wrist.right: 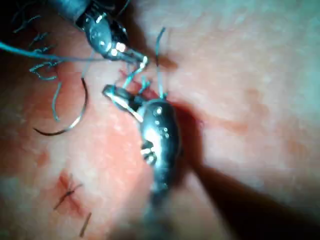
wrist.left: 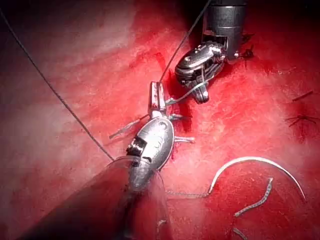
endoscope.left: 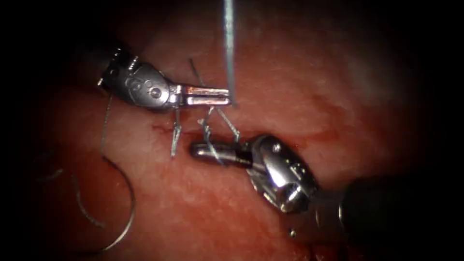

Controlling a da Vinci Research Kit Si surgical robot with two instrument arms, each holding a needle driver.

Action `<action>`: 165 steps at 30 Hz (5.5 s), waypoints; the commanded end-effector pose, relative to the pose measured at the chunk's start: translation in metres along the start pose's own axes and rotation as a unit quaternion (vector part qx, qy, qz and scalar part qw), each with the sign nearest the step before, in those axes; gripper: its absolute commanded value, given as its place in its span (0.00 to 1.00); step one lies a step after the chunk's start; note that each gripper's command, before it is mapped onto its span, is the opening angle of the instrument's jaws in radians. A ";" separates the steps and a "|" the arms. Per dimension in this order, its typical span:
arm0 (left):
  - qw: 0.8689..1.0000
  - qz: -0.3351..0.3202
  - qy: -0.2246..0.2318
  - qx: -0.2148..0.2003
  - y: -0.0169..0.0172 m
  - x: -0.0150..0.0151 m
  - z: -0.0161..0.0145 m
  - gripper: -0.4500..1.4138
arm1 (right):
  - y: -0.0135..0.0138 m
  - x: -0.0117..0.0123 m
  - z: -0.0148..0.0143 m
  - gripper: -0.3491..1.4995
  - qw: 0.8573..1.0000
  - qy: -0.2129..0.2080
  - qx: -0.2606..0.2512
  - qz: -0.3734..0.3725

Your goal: Wound Closure

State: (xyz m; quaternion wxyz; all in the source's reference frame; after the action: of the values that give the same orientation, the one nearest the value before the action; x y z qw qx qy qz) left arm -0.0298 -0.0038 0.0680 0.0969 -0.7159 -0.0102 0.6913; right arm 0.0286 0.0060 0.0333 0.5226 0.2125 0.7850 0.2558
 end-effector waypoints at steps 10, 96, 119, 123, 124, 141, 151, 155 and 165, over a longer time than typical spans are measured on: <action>1.000 -0.014 0.015 0.019 0.0010 -0.0004 0.0004 0.00 | -0.0013 0.0003 0.0012 0.27 0.999 0.023 0.001 0.024; 0.994 -0.012 -0.070 0.086 0.0064 -0.0004 -0.0030 0.00 | 0.0048 -0.0020 0.0076 0.30 0.841 -0.387 -0.376 -0.035; 0.993 -0.013 -0.074 0.088 0.0066 -0.0006 -0.0030 0.00 | 0.0025 0.0021 0.0083 0.40 0.872 -0.305 -0.369 -0.106; 0.993 -0.014 -0.074 0.087 0.0066 -0.0005 -0.0029 0.00 | 0.0034 0.0014 0.0074 0.57 0.860 -0.319 -0.384 -0.106; 0.993 -0.014 -0.073 0.087 0.0066 -0.0005 -0.0029 0.00 | 0.0036 0.0014 0.0072 0.60 0.858 -0.319 -0.388 -0.106; 0.994 -0.015 -0.072 0.085 0.0065 -0.0004 -0.0026 0.00 | 0.0061 -0.0008 0.0064 0.63 0.834 -0.353 -0.413 -0.097; 0.994 -0.015 -0.072 0.084 0.0064 -0.0004 -0.0027 0.00 | 0.0059 -0.0016 0.0066 0.00 0.841 -0.360 -0.401 -0.061; 0.994 -0.016 -0.072 0.082 0.0063 -0.0003 -0.0029 0.00 | 0.0053 -0.0007 0.0063 0.00 0.843 -0.342 -0.409 -0.069; 0.993 -0.019 -0.080 0.085 0.0050 0.0001 -0.0042 0.00 | 0.0023 0.0032 0.0052 0.00 0.855 -0.298 -0.418 -0.077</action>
State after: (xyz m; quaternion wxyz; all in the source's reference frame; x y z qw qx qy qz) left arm -0.0256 -0.0079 0.0668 0.1705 -0.6461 0.0296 0.7434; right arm 0.0318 0.0117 0.0303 0.7863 -0.0229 0.4272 0.4457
